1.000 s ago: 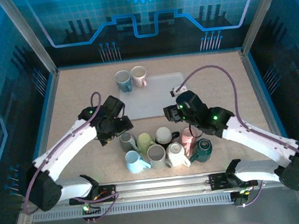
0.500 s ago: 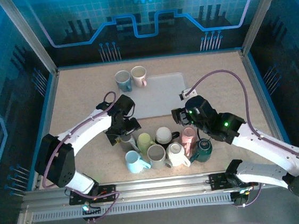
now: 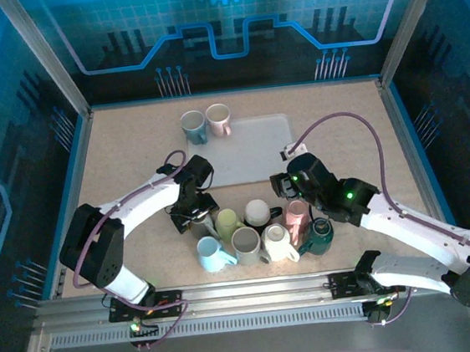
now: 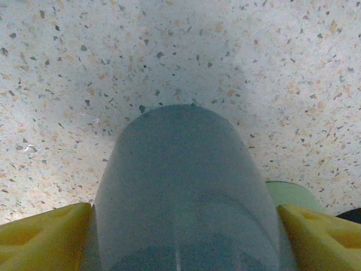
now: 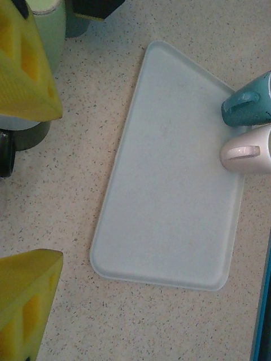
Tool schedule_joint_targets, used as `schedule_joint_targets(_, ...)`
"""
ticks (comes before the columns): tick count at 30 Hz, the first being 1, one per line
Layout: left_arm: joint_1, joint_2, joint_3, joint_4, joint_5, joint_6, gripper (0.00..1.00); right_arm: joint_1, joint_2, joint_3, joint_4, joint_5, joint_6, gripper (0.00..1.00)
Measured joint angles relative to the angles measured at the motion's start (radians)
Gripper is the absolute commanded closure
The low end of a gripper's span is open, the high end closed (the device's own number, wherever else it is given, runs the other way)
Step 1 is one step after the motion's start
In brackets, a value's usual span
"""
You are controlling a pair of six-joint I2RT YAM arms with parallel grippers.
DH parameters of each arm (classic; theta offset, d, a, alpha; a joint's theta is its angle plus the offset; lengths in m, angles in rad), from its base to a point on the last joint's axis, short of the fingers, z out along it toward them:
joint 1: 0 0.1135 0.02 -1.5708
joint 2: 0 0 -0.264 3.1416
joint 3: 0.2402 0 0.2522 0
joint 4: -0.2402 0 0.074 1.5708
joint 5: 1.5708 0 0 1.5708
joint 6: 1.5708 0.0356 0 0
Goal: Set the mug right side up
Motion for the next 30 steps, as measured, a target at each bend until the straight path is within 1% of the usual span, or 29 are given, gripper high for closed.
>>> schedule_joint_targets(7, 0.0, -0.004, 0.007, -0.014, -0.018, 0.0, 0.3, 0.0, -0.013, 0.0, 0.0, 0.002, 0.003, 0.37)
schedule_joint_targets(10, 0.004, -0.034, 0.008, -0.035, -0.042, 0.004, 0.32, 0.0, -0.018, 0.0, 0.0, 0.004, 0.004, 0.37)
schedule_joint_targets(15, 0.011, -0.167, 0.041, -0.108, -0.095, 0.032, 0.35, 0.0, -0.033, 0.0, 0.003, -0.018, 0.006, 0.37)
schedule_joint_targets(18, 0.015, -0.273, 0.085, -0.135, -0.134, 0.077, 0.35, 0.002, -0.043, 0.0, 0.029, -0.063, 0.006, 0.39)
schedule_joint_targets(20, 0.017, -0.355, 0.116, -0.129, -0.155, 0.116, 0.36, 0.003, -0.046, 0.0, 0.048, -0.114, 0.001, 0.39)
schedule_joint_targets(23, 0.018, -0.504, 0.121, -0.054, -0.16, 0.205, 0.36, 0.004, -0.055, -0.02, 0.109, -0.224, -0.011, 0.4)
schedule_joint_targets(25, 0.02, -0.603, 0.113, 0.032, -0.134, 0.262, 0.38, 0.0, -0.058, -0.039, 0.146, -0.306, -0.01, 0.4)
schedule_joint_targets(28, 0.022, -0.764, 0.01, 0.27, -0.04, 0.326, 0.4, -0.031, -0.05, -0.051, 0.214, -0.474, 0.018, 0.39)
schedule_joint_targets(30, 0.022, -0.839, -0.056, 0.404, 0.024, 0.352, 0.4, -0.056, -0.038, -0.051, 0.272, -0.591, 0.047, 0.37)
